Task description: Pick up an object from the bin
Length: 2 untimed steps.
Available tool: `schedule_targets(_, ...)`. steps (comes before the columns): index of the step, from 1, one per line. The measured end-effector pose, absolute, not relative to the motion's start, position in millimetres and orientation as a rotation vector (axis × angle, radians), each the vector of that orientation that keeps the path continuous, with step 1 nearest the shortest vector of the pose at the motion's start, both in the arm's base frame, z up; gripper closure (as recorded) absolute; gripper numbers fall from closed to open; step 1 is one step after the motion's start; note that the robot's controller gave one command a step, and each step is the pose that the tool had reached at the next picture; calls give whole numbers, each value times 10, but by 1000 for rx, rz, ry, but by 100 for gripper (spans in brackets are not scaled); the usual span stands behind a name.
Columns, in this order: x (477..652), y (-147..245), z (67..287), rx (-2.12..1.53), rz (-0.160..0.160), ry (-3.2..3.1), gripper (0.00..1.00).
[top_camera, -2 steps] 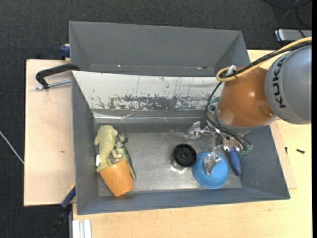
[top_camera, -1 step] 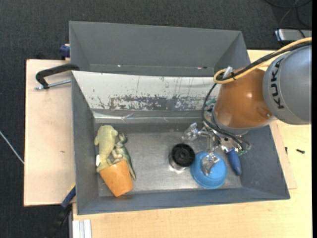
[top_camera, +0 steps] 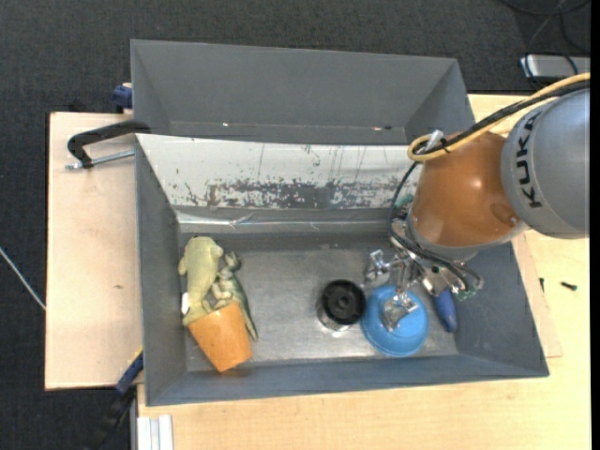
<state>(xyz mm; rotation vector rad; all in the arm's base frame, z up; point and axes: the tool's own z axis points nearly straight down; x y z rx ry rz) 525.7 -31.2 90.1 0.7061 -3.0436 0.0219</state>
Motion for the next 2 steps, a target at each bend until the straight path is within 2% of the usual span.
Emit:
schedule_targets(1, 5048, -293, 2553, 759, 6, -3063, 100)
schedule_targets(2, 5564, 144, 2285, 985, -2, -2992, 100)
